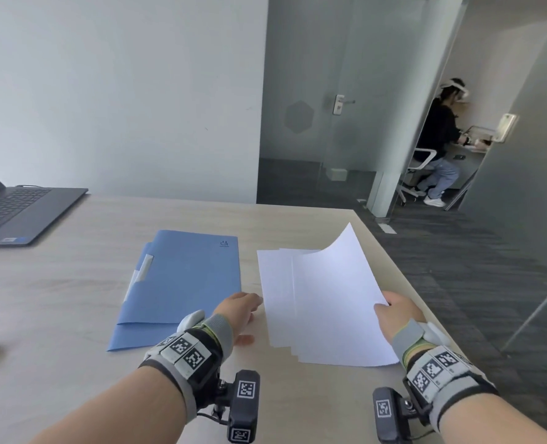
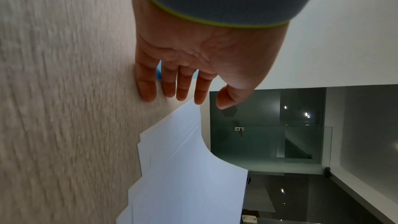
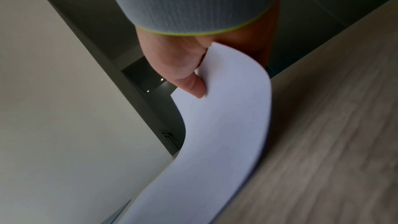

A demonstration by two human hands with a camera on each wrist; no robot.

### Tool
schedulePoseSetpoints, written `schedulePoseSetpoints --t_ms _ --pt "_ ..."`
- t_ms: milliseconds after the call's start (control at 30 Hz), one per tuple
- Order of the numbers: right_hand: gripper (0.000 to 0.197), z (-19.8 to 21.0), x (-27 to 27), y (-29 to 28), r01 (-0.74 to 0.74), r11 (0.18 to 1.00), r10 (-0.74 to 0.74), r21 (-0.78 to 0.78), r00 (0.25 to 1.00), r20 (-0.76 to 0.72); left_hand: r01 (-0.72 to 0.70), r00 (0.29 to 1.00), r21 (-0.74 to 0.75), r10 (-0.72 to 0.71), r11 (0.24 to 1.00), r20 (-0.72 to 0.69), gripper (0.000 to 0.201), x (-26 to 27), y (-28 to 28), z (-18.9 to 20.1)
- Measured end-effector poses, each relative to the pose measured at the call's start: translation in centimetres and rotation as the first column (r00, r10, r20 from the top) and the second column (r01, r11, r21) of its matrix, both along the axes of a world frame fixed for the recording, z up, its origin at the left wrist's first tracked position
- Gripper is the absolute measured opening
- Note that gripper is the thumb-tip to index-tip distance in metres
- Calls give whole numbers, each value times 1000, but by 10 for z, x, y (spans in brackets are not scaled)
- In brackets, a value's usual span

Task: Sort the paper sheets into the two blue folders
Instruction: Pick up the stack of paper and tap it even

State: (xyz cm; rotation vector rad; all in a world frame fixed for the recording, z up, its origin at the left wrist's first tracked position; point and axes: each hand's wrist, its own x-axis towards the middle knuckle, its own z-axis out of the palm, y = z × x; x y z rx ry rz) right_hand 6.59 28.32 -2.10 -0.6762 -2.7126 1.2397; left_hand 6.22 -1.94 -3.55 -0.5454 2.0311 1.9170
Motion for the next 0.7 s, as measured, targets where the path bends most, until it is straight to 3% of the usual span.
schedulePoseSetpoints --t_ms 100,200,267,367,500,700 --pt "23 0 1 2 -39 983 23 -178 996 -89 14 999 -79 -17 997 -37 23 -2 1 0" --pt "23 5 5 1 -89 887 0 -453 981 -194 21 996 -148 -34 989 -88 29 -6 0 4" --pt "22 12 9 -4 -161 818 29 -552 970 -240 30 994 -124 -43 992 -105 47 -9 -1 7" --pt "24 18 15 -15 -283 733 101 -619 945 -311 84 984 35 -78 996 -163 68 -10 0 20" --pt "33 15 18 -31 -404 604 148 -687 904 -401 102 959 210 -41 972 -279 55 -12 2 37" --pt "33 27 13 -38 -420 552 128 -720 896 -425 126 876 118 -55 985 -480 21 -8 1 54"
